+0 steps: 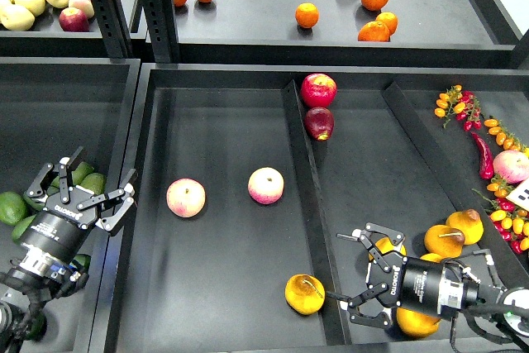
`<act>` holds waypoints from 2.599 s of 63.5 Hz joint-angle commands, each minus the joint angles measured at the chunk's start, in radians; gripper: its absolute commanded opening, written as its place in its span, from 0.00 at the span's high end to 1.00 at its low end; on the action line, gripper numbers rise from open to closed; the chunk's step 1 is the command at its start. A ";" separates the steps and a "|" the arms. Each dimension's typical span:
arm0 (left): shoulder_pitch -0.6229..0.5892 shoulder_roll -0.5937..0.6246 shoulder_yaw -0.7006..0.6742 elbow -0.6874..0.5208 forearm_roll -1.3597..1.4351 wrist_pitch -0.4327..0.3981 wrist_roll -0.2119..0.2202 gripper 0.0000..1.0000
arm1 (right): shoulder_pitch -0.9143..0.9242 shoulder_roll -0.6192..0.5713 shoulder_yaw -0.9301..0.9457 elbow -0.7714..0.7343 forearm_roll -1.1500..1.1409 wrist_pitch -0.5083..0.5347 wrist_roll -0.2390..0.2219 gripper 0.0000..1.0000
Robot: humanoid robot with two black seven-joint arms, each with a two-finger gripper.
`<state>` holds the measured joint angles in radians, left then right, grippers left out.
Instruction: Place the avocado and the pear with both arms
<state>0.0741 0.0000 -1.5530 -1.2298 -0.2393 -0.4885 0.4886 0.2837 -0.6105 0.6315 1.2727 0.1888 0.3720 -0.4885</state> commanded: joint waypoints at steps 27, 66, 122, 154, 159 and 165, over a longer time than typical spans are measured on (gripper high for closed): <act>0.023 0.000 -0.027 -0.036 -0.005 0.000 0.000 0.01 | 0.169 0.028 -0.210 -0.133 0.000 -0.007 0.000 0.00; 0.021 0.000 -0.013 -0.037 -0.012 0.000 0.000 0.01 | 0.209 0.109 -0.291 -0.245 -0.002 -0.015 0.000 0.00; 0.021 0.000 -0.010 -0.040 -0.014 0.000 0.000 0.01 | 0.226 0.281 -0.300 -0.446 -0.002 -0.016 0.000 0.00; 0.021 0.000 -0.010 -0.040 -0.014 0.000 0.000 0.01 | 0.226 0.344 -0.296 -0.536 -0.003 -0.016 0.000 0.01; 0.021 0.000 -0.010 -0.040 -0.014 0.000 0.000 0.01 | 0.226 0.348 -0.296 -0.546 -0.002 -0.016 0.000 0.01; 0.021 0.000 -0.010 -0.045 -0.014 0.000 0.000 0.01 | 0.227 0.348 -0.294 -0.550 -0.002 -0.016 0.000 0.02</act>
<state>0.0951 0.0000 -1.5639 -1.2702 -0.2532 -0.4890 0.4887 0.5094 -0.2650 0.3362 0.7301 0.1870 0.3558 -0.4887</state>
